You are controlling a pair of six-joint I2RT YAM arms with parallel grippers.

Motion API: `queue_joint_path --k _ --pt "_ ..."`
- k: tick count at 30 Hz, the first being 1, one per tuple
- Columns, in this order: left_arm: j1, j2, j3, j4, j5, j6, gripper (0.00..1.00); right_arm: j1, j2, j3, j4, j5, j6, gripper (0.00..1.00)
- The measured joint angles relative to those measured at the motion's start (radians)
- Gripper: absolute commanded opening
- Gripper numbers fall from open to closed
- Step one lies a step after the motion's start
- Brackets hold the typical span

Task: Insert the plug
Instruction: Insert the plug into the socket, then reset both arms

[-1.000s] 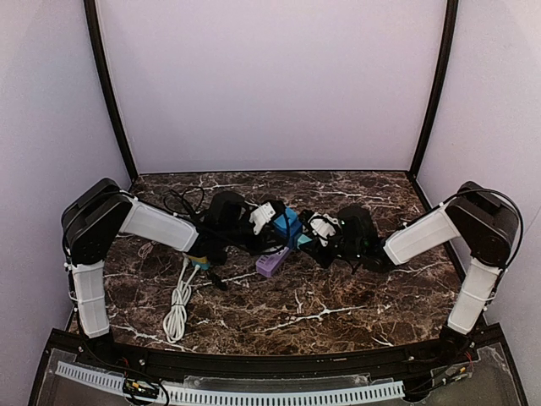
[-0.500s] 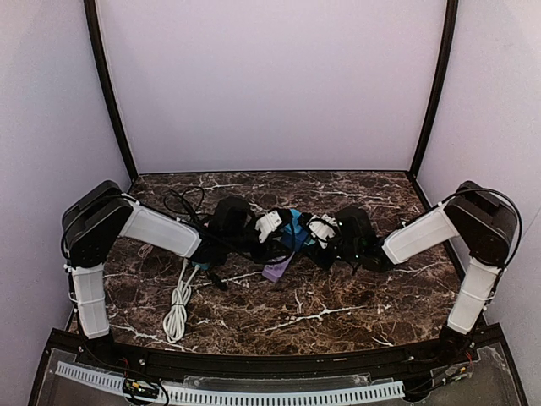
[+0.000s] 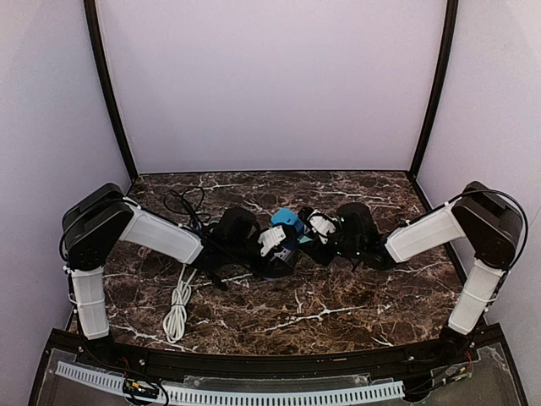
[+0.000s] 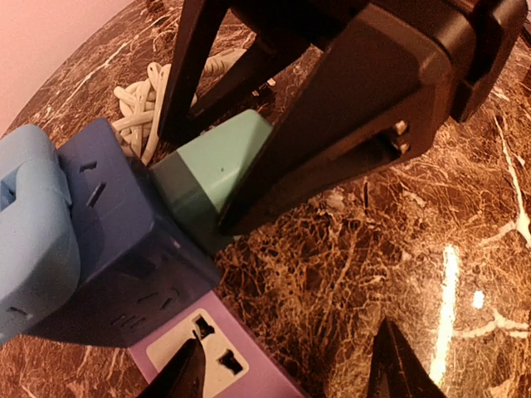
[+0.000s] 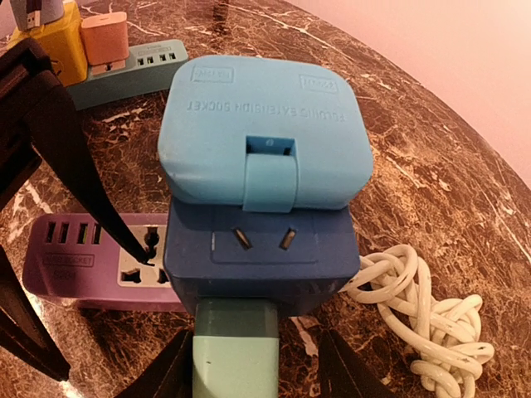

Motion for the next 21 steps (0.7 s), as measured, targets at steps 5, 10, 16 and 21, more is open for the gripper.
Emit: queue_joint_path --k 5,10,16,21 --pt "0.002 -0.019 -0.003 -0.019 -0.004 0.0 0.51 0.0 -0.012 0.006 -0.001 0.004 -0.001 0.52" --pt "0.002 -0.054 -0.004 -0.052 0.0 0.004 0.51 0.0 -0.05 0.007 -0.007 0.005 -0.007 0.55" --pt "-0.003 -0.118 -0.007 -0.116 0.034 0.009 0.54 0.0 -0.134 0.037 -0.086 0.011 -0.013 0.7" --pt "-0.015 -0.203 0.037 -0.219 0.037 0.01 0.58 -0.055 -0.243 0.08 -0.177 0.063 0.045 0.85"
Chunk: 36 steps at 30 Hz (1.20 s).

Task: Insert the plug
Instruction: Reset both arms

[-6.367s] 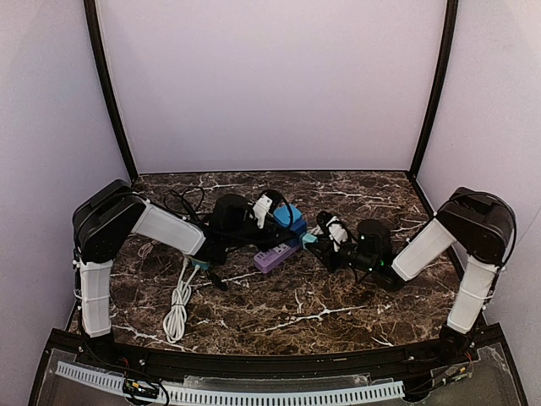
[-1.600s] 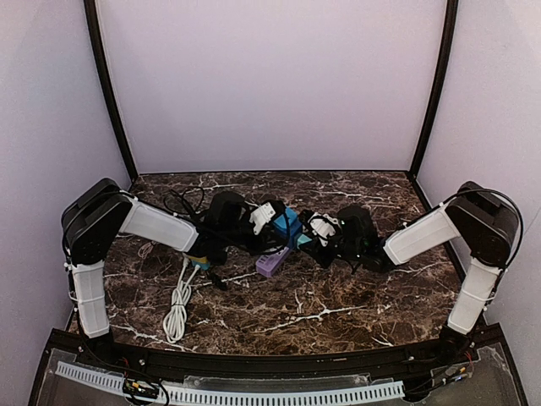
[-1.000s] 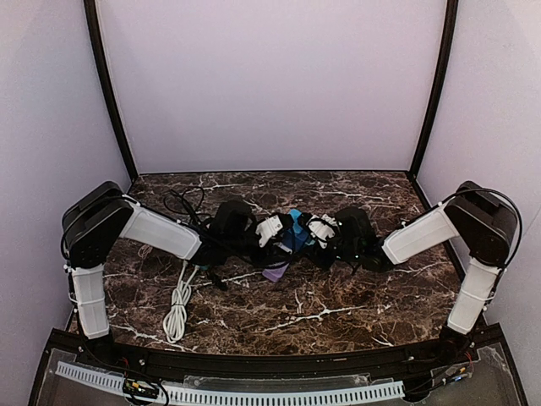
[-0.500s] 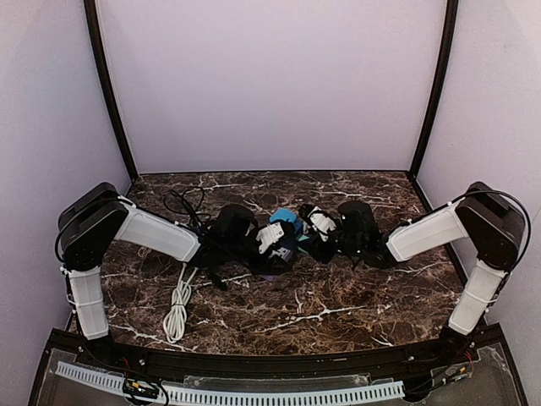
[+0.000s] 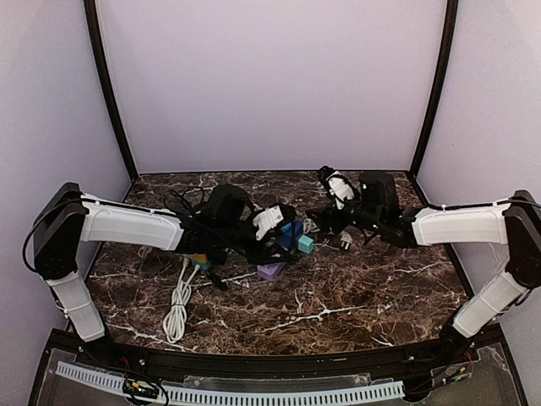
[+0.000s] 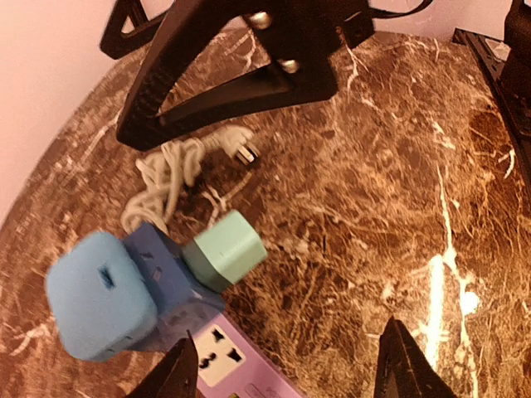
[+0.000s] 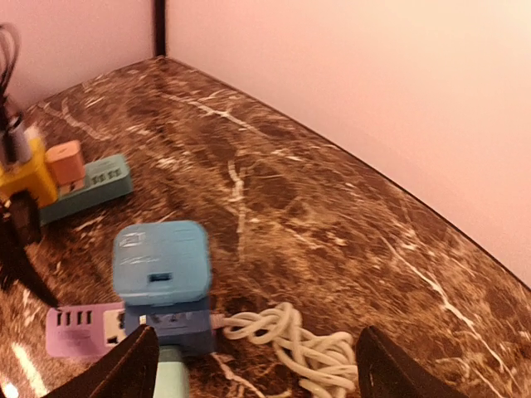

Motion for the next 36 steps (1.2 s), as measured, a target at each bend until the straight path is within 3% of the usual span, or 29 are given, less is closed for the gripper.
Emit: queue_joint_path --k 7,14,19,26,31,36 --pt "0.018 -0.125 0.148 -0.088 -0.188 0.086 0.64 -0.184 -0.154 0.022 -0.149 0.165 0.139 0.92" --pt "0.187 -0.304 0.11 -0.128 -0.365 0.151 0.65 -0.465 -0.36 -0.106 -0.242 0.187 0.279 0.93" --pt "0.425 -0.52 -0.065 -0.138 -0.409 0.1 0.64 -0.609 -0.482 -0.235 -0.305 0.167 0.338 0.94" --pt "0.788 -0.92 -0.398 -0.137 -0.377 -0.135 0.63 -0.642 -0.663 -0.395 -0.303 0.133 0.379 0.95" --pt "0.893 -1.157 -0.621 -0.153 -0.342 -0.288 0.65 -0.642 -0.78 -0.511 -0.215 0.146 0.449 0.99" --pt "0.95 -1.242 -0.758 -0.154 -0.309 -0.388 0.66 -0.642 -0.892 -0.605 -0.145 0.171 0.517 0.99"
